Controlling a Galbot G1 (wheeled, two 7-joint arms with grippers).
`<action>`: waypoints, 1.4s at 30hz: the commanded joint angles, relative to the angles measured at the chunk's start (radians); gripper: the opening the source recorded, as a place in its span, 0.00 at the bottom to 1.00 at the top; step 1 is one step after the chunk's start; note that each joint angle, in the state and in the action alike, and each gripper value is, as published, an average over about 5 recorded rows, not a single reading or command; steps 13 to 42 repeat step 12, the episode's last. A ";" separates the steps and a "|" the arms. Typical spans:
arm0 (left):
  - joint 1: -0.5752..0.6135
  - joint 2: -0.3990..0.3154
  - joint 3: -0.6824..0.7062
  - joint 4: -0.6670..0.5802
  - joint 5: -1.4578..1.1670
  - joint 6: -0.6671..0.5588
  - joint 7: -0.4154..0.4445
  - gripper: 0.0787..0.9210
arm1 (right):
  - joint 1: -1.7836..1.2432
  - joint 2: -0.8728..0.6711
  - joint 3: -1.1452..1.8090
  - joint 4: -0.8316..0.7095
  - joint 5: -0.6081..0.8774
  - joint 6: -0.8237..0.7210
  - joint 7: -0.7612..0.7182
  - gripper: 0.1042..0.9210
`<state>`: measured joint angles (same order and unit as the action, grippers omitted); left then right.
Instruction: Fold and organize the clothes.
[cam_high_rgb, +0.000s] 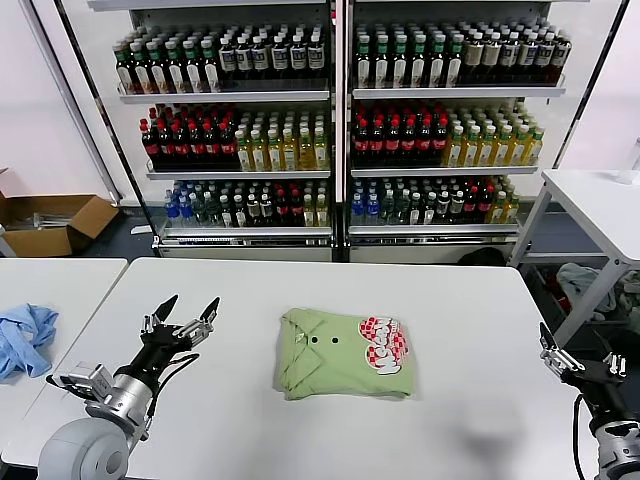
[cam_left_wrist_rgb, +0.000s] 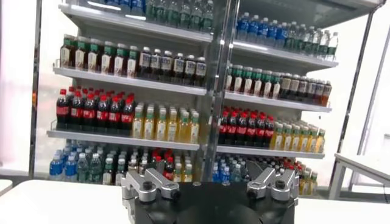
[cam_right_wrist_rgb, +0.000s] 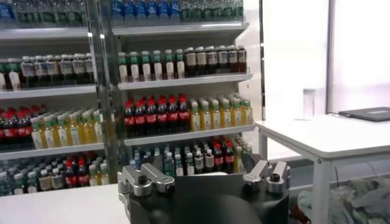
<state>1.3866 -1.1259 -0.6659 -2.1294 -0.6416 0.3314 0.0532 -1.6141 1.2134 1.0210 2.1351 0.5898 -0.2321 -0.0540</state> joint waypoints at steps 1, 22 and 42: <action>0.007 0.001 -0.009 -0.003 0.003 -0.002 0.011 0.88 | -0.006 0.001 0.021 -0.006 0.000 -0.006 -0.003 0.88; 0.015 0.005 -0.009 -0.002 0.002 -0.002 0.012 0.88 | -0.002 0.004 0.025 -0.011 0.002 -0.006 -0.005 0.88; 0.015 0.005 -0.009 -0.002 0.002 -0.002 0.012 0.88 | -0.002 0.004 0.025 -0.011 0.002 -0.006 -0.005 0.88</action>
